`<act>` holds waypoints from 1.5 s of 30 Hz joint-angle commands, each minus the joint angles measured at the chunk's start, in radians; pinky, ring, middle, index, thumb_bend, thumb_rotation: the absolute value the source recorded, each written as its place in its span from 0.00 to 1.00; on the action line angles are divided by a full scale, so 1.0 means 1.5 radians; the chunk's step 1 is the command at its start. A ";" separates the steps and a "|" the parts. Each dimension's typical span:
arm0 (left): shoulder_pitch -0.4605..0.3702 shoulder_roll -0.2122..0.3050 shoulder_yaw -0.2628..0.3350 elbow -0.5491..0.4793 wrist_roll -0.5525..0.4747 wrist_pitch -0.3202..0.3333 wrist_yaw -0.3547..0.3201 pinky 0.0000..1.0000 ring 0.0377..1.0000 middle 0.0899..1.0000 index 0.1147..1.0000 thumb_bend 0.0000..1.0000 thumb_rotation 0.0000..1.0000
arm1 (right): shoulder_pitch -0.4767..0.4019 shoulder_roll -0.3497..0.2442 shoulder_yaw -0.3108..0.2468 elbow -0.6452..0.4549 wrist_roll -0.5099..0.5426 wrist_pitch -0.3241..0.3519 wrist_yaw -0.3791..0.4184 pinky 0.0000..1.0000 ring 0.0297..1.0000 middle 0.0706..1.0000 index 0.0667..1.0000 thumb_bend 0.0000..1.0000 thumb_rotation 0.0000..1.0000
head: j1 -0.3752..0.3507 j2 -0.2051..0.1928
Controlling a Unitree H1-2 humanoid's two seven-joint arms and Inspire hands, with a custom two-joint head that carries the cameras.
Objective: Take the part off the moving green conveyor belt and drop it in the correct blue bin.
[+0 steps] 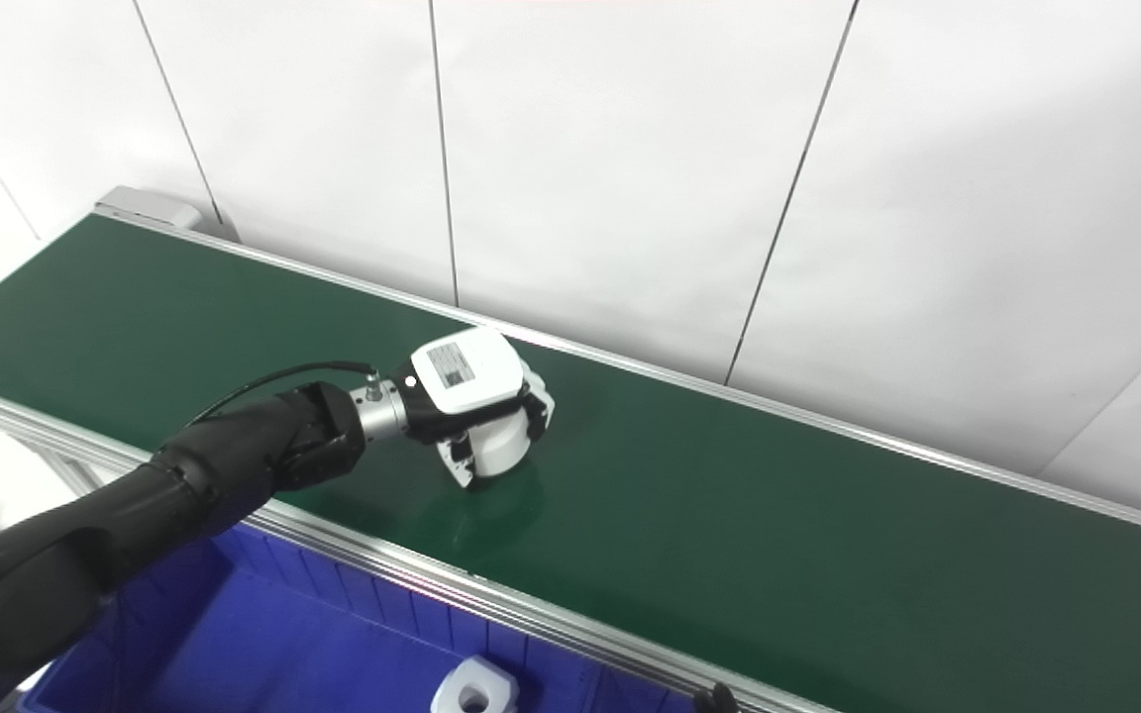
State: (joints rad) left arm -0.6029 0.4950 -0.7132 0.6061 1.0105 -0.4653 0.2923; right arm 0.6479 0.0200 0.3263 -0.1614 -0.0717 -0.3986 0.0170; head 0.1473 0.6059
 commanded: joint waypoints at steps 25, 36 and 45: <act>0.238 0.096 0.250 -0.654 -0.189 0.068 -0.278 0.36 0.38 0.46 0.44 0.50 0.00 | -0.002 -0.044 -0.018 -0.118 0.069 0.078 0.026 1.00 1.00 1.00 1.00 0.85 1.00 | 0.241 0.112; 0.417 0.067 0.332 -0.774 -0.180 0.105 -0.378 0.30 0.34 0.44 0.47 0.50 0.00 | 0.000 -0.072 -0.036 -0.178 0.112 0.130 0.041 1.00 1.00 1.00 1.00 0.83 1.00 | 0.295 0.160; 0.446 0.071 0.338 -0.762 -0.199 0.150 -0.499 0.16 0.22 0.40 0.45 0.52 0.00 | -0.012 -0.084 -0.052 -0.196 0.156 0.162 0.051 1.00 0.98 0.97 1.00 0.88 1.00 | 0.287 0.196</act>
State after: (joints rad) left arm 0.0799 0.5806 -0.2090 -0.5287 0.7298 -0.2484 -0.4403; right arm 0.6326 -0.1026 0.2536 -0.4188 0.1500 -0.1606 0.0778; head 0.5830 0.9019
